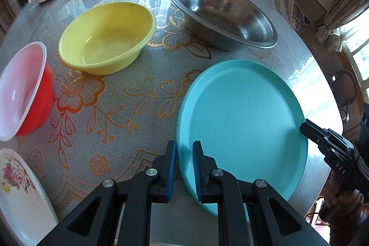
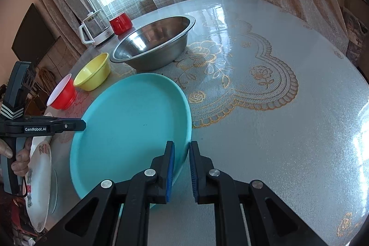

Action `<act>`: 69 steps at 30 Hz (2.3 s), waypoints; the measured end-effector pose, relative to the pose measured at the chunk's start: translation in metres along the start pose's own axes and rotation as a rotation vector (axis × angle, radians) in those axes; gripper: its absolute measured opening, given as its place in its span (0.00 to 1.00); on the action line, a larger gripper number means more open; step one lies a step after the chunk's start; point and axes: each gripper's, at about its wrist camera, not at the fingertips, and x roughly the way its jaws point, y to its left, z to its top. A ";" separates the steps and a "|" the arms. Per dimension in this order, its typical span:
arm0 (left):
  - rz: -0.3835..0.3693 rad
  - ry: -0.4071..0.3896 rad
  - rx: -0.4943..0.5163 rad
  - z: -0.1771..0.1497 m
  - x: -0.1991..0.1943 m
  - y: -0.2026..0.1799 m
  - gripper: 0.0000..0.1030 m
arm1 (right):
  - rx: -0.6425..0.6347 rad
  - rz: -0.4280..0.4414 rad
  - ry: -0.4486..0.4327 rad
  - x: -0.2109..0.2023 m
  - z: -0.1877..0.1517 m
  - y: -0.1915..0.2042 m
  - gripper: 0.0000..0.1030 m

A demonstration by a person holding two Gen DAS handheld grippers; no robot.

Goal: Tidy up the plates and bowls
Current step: 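Lower the left gripper to the rim of the large red-character plate, then close the left gripper on the plate rim and lift it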

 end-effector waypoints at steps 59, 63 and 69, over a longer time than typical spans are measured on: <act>0.162 -0.115 -0.171 -0.029 -0.021 0.023 0.18 | -0.092 -0.067 0.011 0.026 0.006 0.040 0.29; 0.171 -0.145 -0.182 -0.036 -0.031 0.026 0.18 | -0.086 -0.062 0.011 0.025 0.006 0.040 0.31; 0.166 -0.223 -0.199 -0.051 -0.057 0.029 0.18 | -0.066 -0.055 0.013 0.023 0.005 0.038 0.33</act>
